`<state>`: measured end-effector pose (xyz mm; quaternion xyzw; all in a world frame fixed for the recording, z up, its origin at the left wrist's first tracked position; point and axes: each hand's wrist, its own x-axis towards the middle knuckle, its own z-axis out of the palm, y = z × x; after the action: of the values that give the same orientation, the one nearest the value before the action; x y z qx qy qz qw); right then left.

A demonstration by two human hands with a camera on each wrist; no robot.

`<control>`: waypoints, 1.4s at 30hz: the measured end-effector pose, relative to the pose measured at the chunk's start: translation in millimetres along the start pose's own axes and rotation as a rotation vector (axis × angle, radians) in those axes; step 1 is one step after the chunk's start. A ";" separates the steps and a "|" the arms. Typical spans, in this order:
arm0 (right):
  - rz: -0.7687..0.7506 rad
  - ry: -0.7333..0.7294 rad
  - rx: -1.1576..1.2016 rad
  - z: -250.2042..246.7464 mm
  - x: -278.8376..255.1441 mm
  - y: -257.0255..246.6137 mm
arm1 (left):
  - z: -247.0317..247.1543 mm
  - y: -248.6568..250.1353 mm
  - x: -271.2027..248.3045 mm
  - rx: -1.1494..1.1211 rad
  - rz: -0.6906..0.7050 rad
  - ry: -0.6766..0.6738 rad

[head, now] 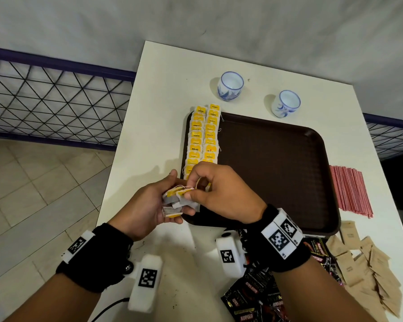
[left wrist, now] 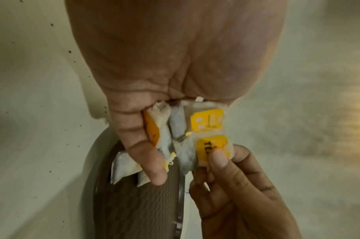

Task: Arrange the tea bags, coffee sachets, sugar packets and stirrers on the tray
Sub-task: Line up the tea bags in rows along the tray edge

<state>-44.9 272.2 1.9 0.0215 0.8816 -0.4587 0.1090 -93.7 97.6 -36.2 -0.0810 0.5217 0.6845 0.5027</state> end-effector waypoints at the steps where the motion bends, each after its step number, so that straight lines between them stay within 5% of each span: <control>1: 0.007 0.017 0.019 -2.5 -0.9 0.2 | -0.1 -0.2 -0.3 -0.009 -0.003 0.000; 15: 0.157 0.185 0.214 -33.2 -5.0 25.7 | -11.6 0.5 -8.7 -0.059 -0.004 -0.024; 23: 0.341 0.074 0.253 -27.0 -10.5 44.5 | -14.2 -1.7 -11.5 -0.075 -0.005 0.000; 33: 0.431 -0.055 0.118 -18.4 4.6 52.5 | -14.5 -2.0 -10.2 -0.057 -0.018 0.011; 42: 0.446 0.072 -0.039 -6.3 18.8 53.1 | -12.1 -1.4 -10.9 -0.054 -0.019 0.008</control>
<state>-57.0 306.8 -41.3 0.2300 0.8670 -0.4052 0.1767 -92.4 81.3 -35.5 -0.1022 0.5043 0.6933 0.5045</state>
